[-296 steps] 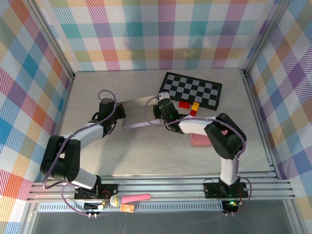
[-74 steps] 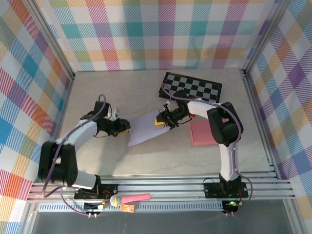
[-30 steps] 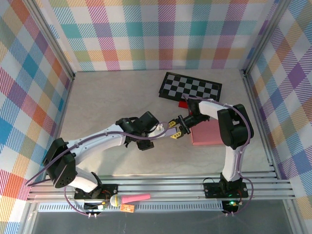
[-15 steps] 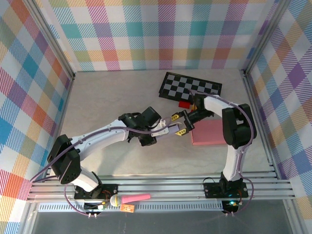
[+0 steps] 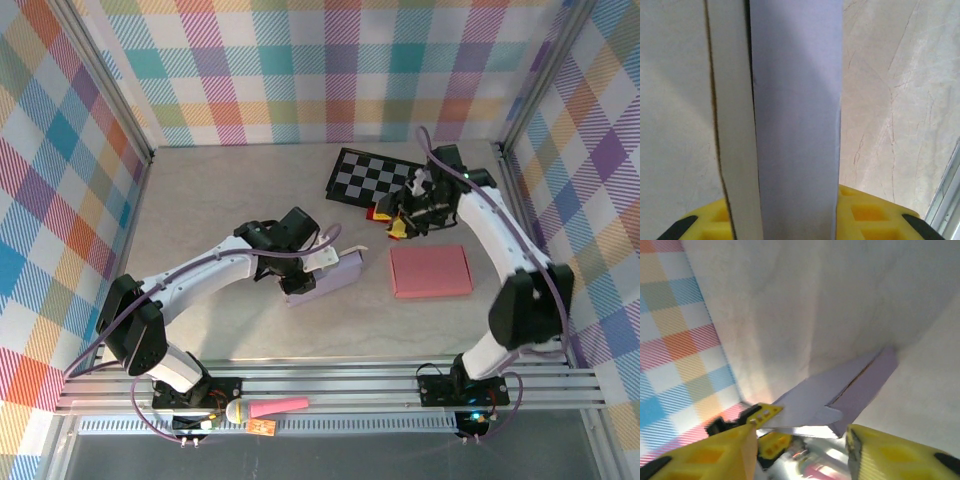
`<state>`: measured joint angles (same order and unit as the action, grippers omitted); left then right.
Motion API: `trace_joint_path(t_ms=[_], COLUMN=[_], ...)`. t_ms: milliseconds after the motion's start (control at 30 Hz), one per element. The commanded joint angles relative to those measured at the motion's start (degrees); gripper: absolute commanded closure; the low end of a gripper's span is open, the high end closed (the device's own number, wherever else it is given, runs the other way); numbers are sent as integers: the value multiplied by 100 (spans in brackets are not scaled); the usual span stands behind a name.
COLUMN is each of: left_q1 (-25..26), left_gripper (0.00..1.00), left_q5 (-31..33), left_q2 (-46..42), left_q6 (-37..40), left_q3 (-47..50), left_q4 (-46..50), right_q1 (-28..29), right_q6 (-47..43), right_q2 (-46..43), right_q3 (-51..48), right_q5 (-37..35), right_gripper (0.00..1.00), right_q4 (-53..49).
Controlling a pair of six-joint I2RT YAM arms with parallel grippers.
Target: Fold the paper box
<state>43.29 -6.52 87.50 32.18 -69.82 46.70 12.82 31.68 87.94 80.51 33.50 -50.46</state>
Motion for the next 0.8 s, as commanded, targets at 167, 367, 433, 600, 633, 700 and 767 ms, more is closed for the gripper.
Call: trace_joint_path(t_ms=[167, 367, 433, 600, 633, 700, 767], left_q1=[-88, -102, -117, -180, -185, -190, -198], left_gripper=[76, 76, 76, 76, 76, 76, 76], left_q5=[-375, -402, -420, -464, -480, -493, -498], left_q2=[80, 169, 188, 230, 245, 265, 284], left_q6=[-54, -64, -57, -73, -72, -73, -74], left_q3=[-154, -214, -220, -234, -234, -250, -260], left_q4=[244, 268, 265, 256, 260, 260, 267], right_q1=[342, 929, 1041, 1058, 1071, 1088, 1107], right_q6=[-3548, -4244, -4351, -4457, -4460, -4484, -4511], right_q2=[-500, 57, 166, 171, 178, 201, 241], right_q3=[-628, -220, -161, -202, -227, -282, -289], right_q5=[-179, -355, -451, -467, -533, -690, -764], right_gripper=[57, 46, 45, 42, 42, 42, 42], right_q4=[605, 175, 90, 91, 89, 89, 89])
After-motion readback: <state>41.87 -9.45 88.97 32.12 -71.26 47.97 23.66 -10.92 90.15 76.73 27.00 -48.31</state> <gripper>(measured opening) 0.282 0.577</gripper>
